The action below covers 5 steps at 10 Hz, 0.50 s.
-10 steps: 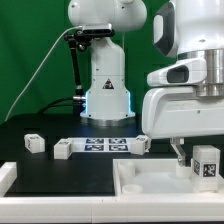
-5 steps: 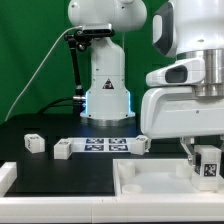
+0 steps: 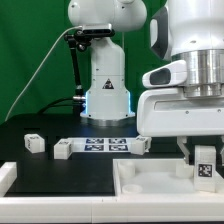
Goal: Assemble one leg
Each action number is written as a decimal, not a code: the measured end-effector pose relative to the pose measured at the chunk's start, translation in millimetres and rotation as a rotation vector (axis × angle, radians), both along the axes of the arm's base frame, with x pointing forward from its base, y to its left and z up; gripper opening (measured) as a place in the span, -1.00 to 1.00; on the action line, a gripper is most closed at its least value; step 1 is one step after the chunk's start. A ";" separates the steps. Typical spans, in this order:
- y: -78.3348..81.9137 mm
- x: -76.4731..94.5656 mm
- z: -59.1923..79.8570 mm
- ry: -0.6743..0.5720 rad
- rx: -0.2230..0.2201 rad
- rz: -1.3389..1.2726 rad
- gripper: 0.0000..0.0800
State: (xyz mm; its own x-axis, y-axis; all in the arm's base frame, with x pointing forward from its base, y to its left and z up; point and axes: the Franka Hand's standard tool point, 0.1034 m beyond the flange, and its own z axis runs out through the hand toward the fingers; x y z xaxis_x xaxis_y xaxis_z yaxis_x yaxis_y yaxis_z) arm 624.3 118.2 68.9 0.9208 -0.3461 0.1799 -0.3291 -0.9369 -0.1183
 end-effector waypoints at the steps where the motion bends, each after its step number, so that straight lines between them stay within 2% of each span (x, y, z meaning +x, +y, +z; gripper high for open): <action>1: -2.6 -0.8 -0.4 0.004 0.047 -0.194 -0.27; 4: -5.9 -3.1 -0.9 0.032 0.162 -0.696 -0.27; 5: -5.1 -3.7 -1.1 0.028 0.181 -0.786 -0.26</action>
Offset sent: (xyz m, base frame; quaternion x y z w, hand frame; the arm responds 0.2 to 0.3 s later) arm -0.0059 0.0078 -0.0104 -0.0159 -0.0117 0.4492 0.8932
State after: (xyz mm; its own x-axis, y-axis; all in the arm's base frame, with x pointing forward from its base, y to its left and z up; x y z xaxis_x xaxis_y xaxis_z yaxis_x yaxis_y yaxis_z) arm 620.7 113.1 67.8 0.3992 -0.9160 0.0397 -0.8890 -0.3973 -0.2276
